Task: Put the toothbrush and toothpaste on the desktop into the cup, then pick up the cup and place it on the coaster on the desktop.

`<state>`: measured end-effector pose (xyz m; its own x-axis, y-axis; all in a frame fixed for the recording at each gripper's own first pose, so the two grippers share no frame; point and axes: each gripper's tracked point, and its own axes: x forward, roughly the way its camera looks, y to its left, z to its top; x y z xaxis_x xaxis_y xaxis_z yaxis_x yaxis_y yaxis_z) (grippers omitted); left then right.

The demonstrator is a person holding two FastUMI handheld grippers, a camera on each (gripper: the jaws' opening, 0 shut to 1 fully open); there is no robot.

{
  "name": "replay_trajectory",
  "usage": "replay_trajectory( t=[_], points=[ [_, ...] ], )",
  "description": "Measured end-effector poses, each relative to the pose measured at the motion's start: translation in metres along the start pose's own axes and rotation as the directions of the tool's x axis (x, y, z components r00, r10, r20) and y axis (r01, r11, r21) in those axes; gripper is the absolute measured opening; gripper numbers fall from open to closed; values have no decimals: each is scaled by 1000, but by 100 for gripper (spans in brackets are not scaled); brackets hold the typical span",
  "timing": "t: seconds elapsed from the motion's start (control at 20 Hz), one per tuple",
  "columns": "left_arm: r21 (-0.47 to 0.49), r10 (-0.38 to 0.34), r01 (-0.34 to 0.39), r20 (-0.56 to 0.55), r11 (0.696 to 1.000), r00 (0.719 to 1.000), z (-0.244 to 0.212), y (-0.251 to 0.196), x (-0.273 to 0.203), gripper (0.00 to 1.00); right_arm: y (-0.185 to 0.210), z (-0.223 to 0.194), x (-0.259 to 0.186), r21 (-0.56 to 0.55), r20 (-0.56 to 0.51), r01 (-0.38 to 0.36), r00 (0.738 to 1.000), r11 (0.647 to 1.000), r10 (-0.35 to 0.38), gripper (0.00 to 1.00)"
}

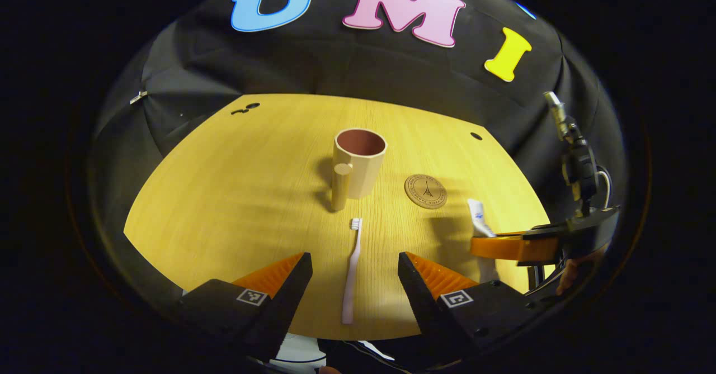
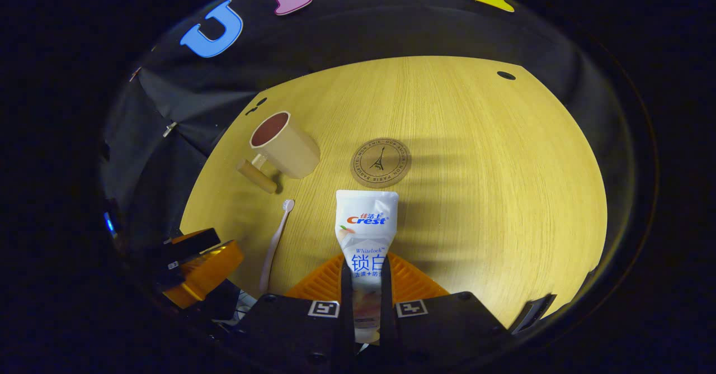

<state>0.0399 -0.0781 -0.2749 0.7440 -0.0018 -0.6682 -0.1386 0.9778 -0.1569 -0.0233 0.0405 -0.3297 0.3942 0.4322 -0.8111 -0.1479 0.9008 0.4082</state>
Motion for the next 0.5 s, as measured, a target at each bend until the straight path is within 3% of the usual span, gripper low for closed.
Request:
replay_trajectory(
  t=[0.3, 0.5],
  points=[
    [91, 69, -61, -98, 994, 993, -8, 8, 43, 89, -23, -1, -23, -4, -1, -8, 1000, 1000, 8, 21],
    [137, 84, -62, -157, 989, 984, -15, 6, 62, 86, -39, 1, -22, 17, 1, 0, 1000, 1000, 0, 21]
  ],
)
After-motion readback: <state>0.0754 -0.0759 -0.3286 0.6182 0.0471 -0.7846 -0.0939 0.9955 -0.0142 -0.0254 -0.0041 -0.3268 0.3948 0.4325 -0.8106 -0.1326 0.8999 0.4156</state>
